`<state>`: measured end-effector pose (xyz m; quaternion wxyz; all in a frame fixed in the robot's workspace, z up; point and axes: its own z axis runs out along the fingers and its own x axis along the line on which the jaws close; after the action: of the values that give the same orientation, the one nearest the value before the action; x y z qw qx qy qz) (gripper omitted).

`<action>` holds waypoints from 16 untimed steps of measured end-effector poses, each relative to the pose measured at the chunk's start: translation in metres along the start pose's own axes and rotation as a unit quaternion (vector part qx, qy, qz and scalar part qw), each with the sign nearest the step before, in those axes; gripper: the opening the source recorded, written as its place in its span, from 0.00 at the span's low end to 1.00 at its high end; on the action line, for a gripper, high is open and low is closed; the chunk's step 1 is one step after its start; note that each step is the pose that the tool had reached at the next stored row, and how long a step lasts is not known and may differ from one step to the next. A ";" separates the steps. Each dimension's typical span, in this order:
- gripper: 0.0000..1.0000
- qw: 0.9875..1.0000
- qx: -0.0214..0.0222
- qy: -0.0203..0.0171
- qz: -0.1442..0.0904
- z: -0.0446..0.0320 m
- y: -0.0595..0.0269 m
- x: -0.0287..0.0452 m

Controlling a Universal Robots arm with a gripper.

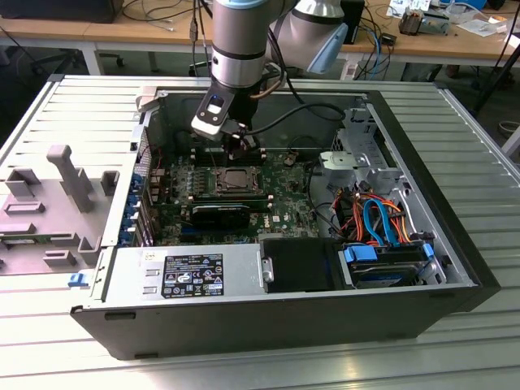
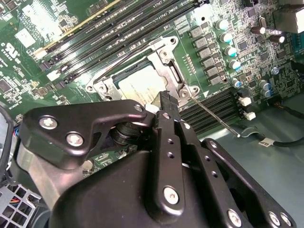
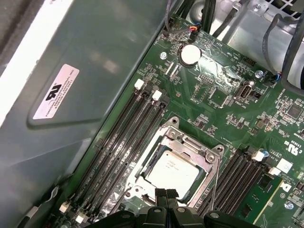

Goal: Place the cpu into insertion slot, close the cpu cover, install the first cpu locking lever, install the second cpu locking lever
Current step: 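Install the first cpu locking lever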

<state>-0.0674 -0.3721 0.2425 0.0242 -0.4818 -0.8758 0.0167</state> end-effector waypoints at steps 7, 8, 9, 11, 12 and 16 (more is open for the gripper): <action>0.11 1.000 0.000 -0.001 -0.010 0.0000 0.0000 0.0000; 0.11 1.000 0.000 -0.001 -0.012 0.0000 0.0000 0.0000; 0.11 1.000 0.000 -0.001 -0.013 0.0000 0.0000 0.0000; 0.11 1.000 0.000 -0.001 -0.016 0.0000 0.0000 0.0000; 0.11 1.000 0.000 -0.001 -0.018 0.0000 0.0000 0.0000; 0.11 1.000 0.001 -0.001 -0.022 0.0000 0.0000 0.0000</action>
<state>-0.0674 -0.3721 0.2425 0.0238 -0.4620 -0.8864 0.0172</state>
